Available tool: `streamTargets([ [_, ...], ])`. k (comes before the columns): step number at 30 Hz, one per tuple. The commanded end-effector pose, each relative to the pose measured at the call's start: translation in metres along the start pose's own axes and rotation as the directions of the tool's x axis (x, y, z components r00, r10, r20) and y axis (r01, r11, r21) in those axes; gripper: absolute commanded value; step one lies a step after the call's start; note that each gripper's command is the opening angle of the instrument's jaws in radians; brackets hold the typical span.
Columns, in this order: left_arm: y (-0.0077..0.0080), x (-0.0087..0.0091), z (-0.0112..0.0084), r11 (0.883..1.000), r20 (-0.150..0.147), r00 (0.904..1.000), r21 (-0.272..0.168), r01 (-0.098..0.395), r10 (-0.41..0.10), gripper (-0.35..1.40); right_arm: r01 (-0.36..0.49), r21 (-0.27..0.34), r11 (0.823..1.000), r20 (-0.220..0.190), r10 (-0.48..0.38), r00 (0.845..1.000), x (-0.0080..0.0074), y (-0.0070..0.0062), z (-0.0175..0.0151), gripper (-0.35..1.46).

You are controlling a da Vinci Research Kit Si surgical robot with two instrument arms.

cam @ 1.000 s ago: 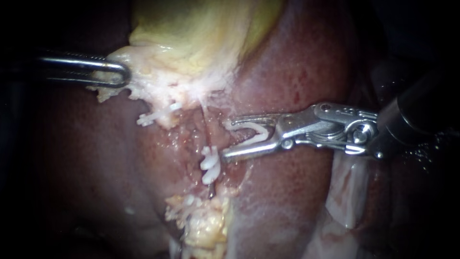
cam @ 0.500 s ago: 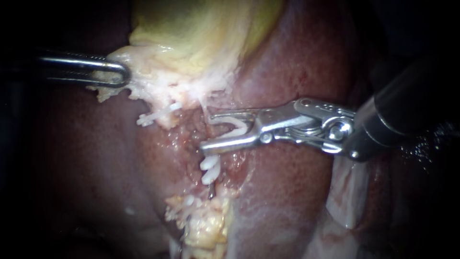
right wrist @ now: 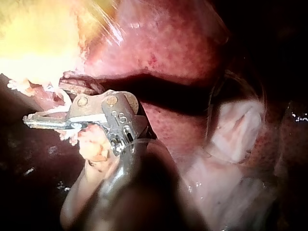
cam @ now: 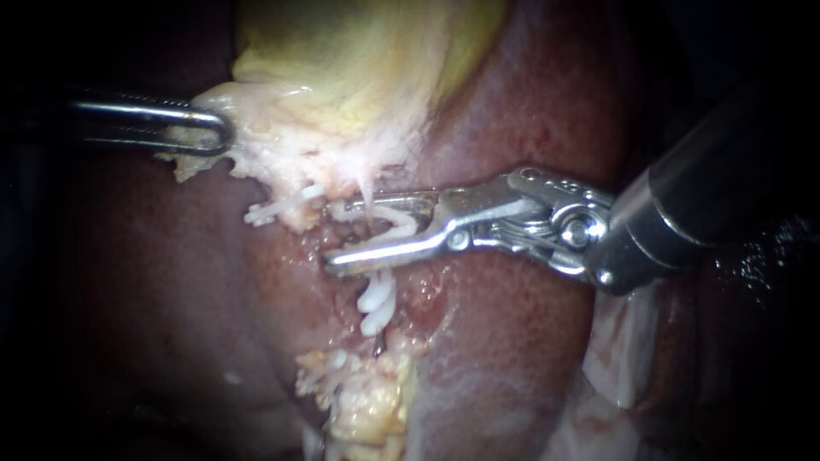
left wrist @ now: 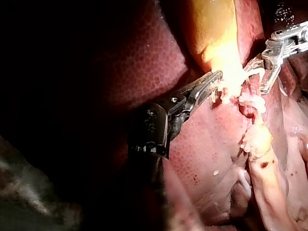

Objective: Clipping third clip right tube

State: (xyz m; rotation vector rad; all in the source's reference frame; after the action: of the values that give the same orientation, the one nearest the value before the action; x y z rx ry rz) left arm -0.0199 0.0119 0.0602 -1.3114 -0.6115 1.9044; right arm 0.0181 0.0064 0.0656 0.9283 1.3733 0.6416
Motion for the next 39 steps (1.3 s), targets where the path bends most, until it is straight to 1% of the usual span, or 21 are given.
streamTargets([
  [1,0.0000,0.0000,0.0000,1.000,0.000,1.0000,0.000,0.000,0.000,-0.35,0.000,0.001,1.000,-0.001,0.000,1.000,0.0002,-0.0002,0.0000,0.48],
  [6,0.0000,0.0000,0.0000,1.000,0.000,1.0000,0.000,0.000,0.000,-0.35,-0.026,0.010,1.000,-0.012,0.026,1.000,0.0005,-0.0008,0.0000,0.47],
  [9,0.0000,0.0000,0.0000,1.000,0.000,1.0000,0.000,0.000,0.000,-0.35,-0.044,0.019,0.999,-0.010,0.044,0.999,0.0005,-0.0011,0.0000,0.46],
  [15,0.0000,-0.0001,0.0000,1.000,0.000,1.0000,0.000,0.000,0.000,-0.35,-0.072,0.055,0.996,0.011,0.072,0.997,0.0006,-0.0014,0.0000,0.40],
  [19,-0.0001,-0.0001,0.0000,1.000,0.000,1.0000,0.000,0.000,0.000,-0.35,-0.073,0.078,0.994,0.024,0.071,0.997,0.0008,-0.0015,0.0000,0.32],
  [22,-0.0001,-0.0001,0.0000,1.000,0.000,1.0000,0.000,-0.001,0.001,-0.35,-0.073,0.079,0.994,0.024,0.072,0.997,0.0008,-0.0015,0.0000,0.22],
  [28,-0.0001,-0.0001,0.0001,1.000,0.000,1.0000,0.000,-0.001,0.001,-0.35,-0.085,0.080,0.993,0.026,0.083,0.996,0.0008,-0.0017,-0.0002,-0.18],
  [29,-0.0001,-0.0001,0.0001,1.000,0.000,1.0000,0.000,-0.001,0.001,-0.35,-0.103,0.079,0.992,0.027,0.101,0.995,0.0007,-0.0017,-0.0003,-0.29],
  [30,-0.0001,-0.0001,0.0001,1.000,0.000,1.0000,0.000,-0.001,0.001,-0.35,-0.126,0.079,0.989,0.029,0.124,0.992,0.0007,-0.0017,-0.0003,-0.35],
  [31,-0.0001,-0.0001,0.0001,1.000,0.000,1.0000,0.000,-0.001,0.001,-0.35,-0.149,0.079,0.986,0.031,0.147,0.989,0.0007,-0.0017,-0.0004,-0.35],
  [32,-0.0001,-0.0001,0.0001,1.000,0.000,1.0000,0.000,-0.001,0.001,-0.35,-0.155,0.077,0.985,0.031,0.153,0.988,0.0006,-0.0017,-0.0005,-0.35],
  [39,-0.0001,-0.0001,0.0001,1.000,0.000,1.0000,0.000,-0.001,0.001,-0.35,-0.154,0.072,0.985,0.028,0.152,0.988,0.0004,-0.0018,-0.0006,-0.35],
])
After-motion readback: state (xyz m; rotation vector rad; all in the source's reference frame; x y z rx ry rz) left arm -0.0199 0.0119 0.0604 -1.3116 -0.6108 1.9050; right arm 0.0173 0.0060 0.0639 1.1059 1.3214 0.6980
